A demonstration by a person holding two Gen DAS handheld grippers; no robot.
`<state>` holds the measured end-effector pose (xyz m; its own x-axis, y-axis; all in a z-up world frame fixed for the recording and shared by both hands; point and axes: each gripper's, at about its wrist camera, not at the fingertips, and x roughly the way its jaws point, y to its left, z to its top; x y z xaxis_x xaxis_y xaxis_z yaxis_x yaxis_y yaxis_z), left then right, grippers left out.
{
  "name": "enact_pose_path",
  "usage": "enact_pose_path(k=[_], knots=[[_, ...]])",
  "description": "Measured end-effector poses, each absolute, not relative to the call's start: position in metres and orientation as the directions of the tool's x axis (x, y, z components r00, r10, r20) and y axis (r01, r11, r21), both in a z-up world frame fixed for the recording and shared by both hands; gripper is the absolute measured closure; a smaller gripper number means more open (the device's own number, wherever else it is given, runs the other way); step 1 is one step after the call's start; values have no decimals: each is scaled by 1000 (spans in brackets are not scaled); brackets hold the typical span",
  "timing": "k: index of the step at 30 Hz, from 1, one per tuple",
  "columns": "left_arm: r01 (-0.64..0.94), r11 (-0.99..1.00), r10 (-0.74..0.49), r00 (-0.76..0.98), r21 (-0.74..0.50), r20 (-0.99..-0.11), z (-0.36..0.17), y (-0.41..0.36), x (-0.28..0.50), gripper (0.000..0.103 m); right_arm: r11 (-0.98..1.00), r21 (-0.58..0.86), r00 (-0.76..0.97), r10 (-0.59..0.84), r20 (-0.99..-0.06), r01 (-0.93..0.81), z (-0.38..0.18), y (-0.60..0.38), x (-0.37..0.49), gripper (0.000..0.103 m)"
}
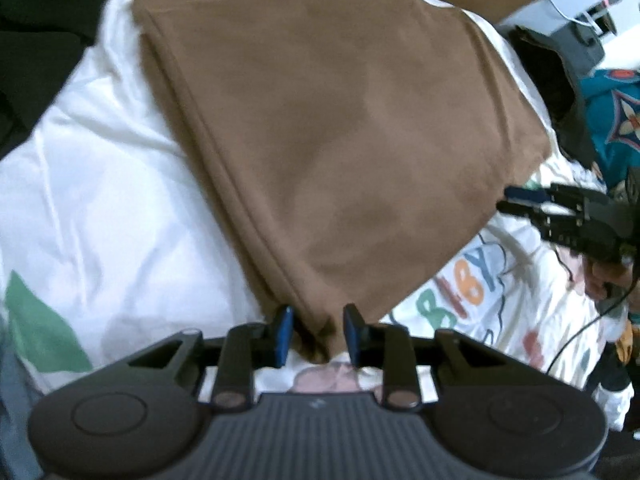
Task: Fold clothes
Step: 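Close the left tool on the folded shirt corner, then lift the gripped brown shirt corner upward with the left tool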
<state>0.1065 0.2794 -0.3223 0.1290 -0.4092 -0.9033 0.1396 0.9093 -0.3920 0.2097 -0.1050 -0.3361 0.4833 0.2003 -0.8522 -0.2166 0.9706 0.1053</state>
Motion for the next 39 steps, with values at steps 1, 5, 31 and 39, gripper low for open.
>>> enact_pose_path(k=[1, 5, 31, 39], knots=[[143, 909, -409, 123, -392, -904, -325, 278, 107, 75, 971, 109, 492, 202, -847, -211, -334, -106, 210, 63], [133, 908, -409, 80, -397, -909, -337, 276, 106, 81, 972, 123, 529, 212, -822, -198, -331, -104, 217, 72], [9, 869, -493, 86, -494, -866, -344, 309, 90, 55, 953, 128, 498, 255, -829, -276, -356, -67, 232, 17], [-75, 825, -551, 115, -560, -826, -353, 331, 89, 53, 961, 179, 561, 269, -783, -211, -334, -88, 229, 24]])
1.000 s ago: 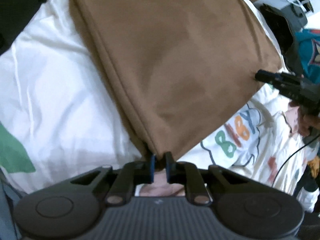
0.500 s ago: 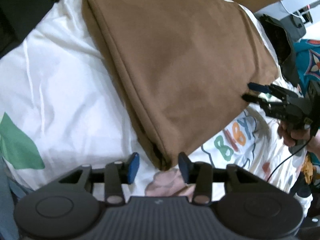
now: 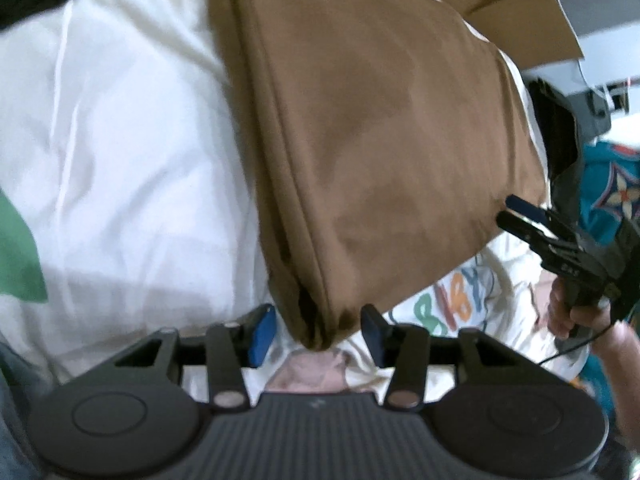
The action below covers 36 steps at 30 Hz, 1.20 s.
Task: Fold clothes
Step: 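Lift the gripped brown shirt corner upward with the left tool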
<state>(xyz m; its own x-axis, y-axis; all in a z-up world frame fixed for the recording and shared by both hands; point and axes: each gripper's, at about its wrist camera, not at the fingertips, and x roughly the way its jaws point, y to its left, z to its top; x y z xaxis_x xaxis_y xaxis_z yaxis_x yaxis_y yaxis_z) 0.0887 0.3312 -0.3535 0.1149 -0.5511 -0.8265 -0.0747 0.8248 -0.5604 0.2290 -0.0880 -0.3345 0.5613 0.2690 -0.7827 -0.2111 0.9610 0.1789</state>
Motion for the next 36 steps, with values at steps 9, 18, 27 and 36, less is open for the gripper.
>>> enact_pose_path(k=[9, 18, 27, 36], knots=[[-156, 732, -634, 200, -664, -747, -368, 338, 75, 51, 963, 214, 561, 269, -783, -163, -332, -95, 235, 28], [-175, 659, -698, 220, -731, -682, -363, 345, 71, 80, 965, 192, 554, 260, -791, -180, -336, -97, 230, 29], [-196, 696, -646, 248, -690, -722, -363, 333, 84, 65, 967, 189, 564, 254, -786, -171, -334, -99, 228, 30], [-237, 678, -662, 216, -696, -718, -376, 332, 71, 91, 967, 209, 563, 253, -787, -143, -342, -107, 232, 74]])
